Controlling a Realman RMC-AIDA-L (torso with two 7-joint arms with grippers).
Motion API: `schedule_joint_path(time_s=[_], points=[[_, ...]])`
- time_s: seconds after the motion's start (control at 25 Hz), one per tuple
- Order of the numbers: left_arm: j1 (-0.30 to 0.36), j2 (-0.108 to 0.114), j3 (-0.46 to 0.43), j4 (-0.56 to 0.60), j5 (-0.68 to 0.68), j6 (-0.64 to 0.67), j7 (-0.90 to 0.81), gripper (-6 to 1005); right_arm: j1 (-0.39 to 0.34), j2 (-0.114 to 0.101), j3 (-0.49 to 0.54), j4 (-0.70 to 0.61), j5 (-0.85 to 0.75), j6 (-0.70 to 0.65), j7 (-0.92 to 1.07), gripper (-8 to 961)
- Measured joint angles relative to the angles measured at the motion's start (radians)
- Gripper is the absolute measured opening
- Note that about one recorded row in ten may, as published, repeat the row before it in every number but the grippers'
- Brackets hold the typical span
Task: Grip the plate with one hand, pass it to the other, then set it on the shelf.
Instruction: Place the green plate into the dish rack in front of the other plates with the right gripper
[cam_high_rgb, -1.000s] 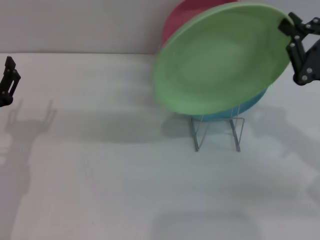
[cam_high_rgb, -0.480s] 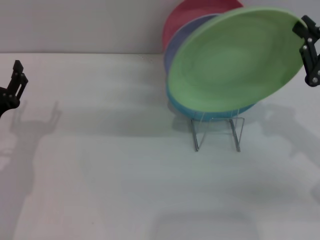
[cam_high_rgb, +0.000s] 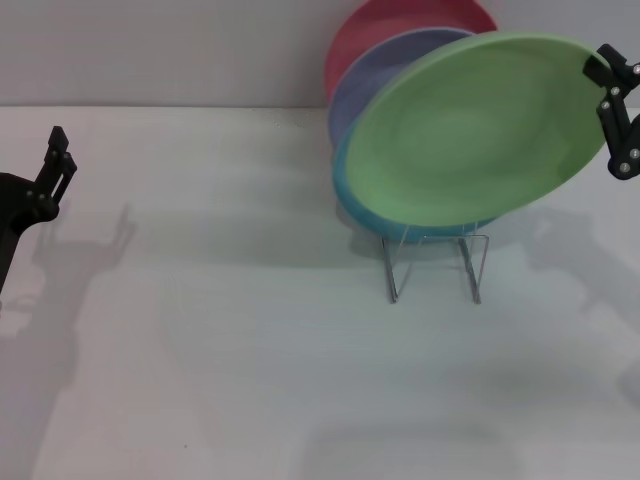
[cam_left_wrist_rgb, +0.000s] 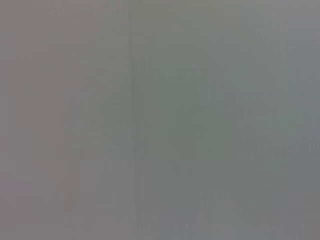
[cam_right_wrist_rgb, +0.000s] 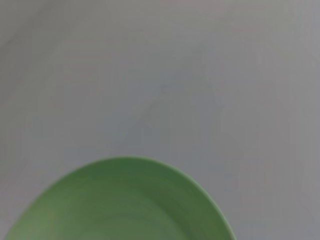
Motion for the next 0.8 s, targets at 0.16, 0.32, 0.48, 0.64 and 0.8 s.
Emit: schedule_joint_path(time_s=[0.16, 0.32, 0.48, 0.64, 0.8], points=[[-0.001, 0.0, 0.005, 0.001, 0.0, 0.001, 0.0, 807, 0.006, 0.0, 0.023, -0.007, -0.027, -0.001, -0.005, 23], [-0.001, 0.0, 0.01, 0.001, 0.0, 0.002, 0.0, 807, 0.009, 0.001, 0.026, -0.023, -0.036, -0.001, -0.005, 23], [-0.001, 0.0, 0.012, 0.001, 0.0, 0.003, 0.0, 807, 0.008, 0.002, 0.032, -0.038, -0.038, -0.002, -0.006, 23], [-0.002, 0.001, 0.017, 0.001, 0.0, 0.006, -0.001, 807, 0.023, 0.003, 0.061, -0.092, -0.047, -0.039, -0.006, 23], [-0.004, 0.001, 0.02, 0.001, 0.0, 0.006, -0.001, 807, 0.032, 0.004, 0.065, -0.12, -0.059, -0.05, -0.006, 22]])
